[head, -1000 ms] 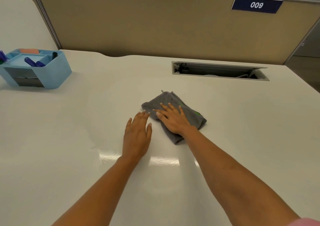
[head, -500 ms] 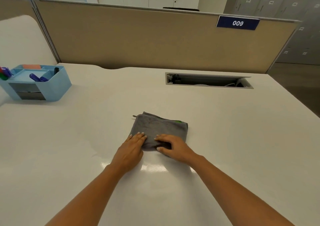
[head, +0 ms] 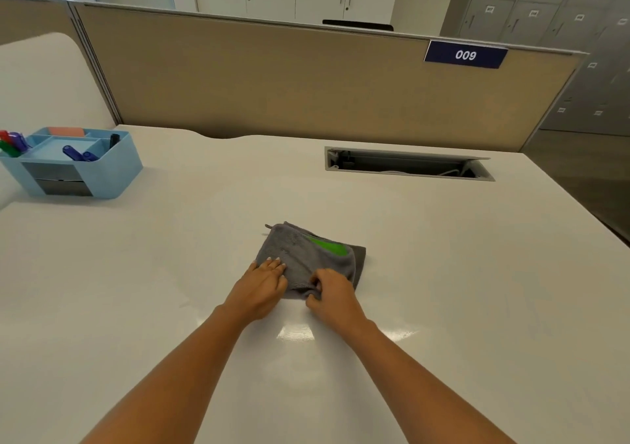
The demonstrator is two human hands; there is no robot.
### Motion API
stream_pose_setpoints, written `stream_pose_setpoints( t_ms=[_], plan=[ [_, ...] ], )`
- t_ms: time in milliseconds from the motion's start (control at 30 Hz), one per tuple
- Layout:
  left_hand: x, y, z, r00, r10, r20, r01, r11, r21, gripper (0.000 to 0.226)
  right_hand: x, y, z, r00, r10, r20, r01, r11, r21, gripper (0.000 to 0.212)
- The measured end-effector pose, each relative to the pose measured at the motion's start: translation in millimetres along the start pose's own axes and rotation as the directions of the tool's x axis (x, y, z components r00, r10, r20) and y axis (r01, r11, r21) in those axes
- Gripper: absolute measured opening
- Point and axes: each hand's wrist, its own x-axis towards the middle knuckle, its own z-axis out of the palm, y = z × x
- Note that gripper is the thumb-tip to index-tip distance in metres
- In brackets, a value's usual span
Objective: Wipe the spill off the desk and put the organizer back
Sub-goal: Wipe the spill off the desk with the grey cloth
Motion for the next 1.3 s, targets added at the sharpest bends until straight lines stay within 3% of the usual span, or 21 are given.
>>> stream_pose_setpoints(
  t_ms=[100,233,300,433,567,667,767,833,933,1300],
  plan=[
    [6,-1,-3,0.999,-0.022,0.038,0.018,0.995,0.1,0.047,2,-13,8,0.997,0.073,0.027,-0.075,0.99,0.115,0.019],
    [14,-5,-9,0.996,-0.064,0.06,0.062,0.998,0.025,0.049,8,-32,20,0.983,0.179,0.05,-0.185,0.957,0.225,0.018],
    [17,-9,-12,0.996,-0.056,0.072,0.055,0.998,0.015,0.049,11,-41,27,0.971,0.228,0.067,-0.238,0.931,0.277,0.008],
    [23,-21,-20,0.996,-0.023,0.089,0.021,1.0,0.019,0.049,15,-64,42,0.944,0.311,0.109,-0.329,0.856,0.398,0.022],
    [28,-36,-28,0.989,0.022,0.149,-0.019,1.0,-0.02,0.05,24,-75,39,0.95,0.257,0.179,-0.31,0.851,0.424,0.02],
    [31,-41,-26,0.992,0.036,0.125,-0.028,0.998,-0.065,0.05,33,-72,27,0.978,0.145,0.149,-0.185,0.934,0.305,0.016],
    [31,-36,-19,0.999,0.006,0.039,-0.001,0.994,-0.114,0.049,42,-59,21,0.999,0.0,-0.043,-0.005,0.993,-0.121,0.025],
    [31,-28,-13,0.999,-0.035,-0.017,0.033,0.996,-0.085,0.048,43,-44,24,0.996,-0.087,0.0,0.083,0.951,-0.297,0.036],
    [29,-15,-3,0.99,-0.105,-0.092,0.101,0.994,-0.048,0.051,39,-15,29,0.987,-0.079,0.141,0.123,0.93,-0.345,0.049],
    [22,-8,21,0.965,-0.135,-0.226,0.119,0.989,-0.083,0.055,37,-2,28,0.99,0.012,0.143,0.049,0.909,-0.414,0.052]
  ],
)
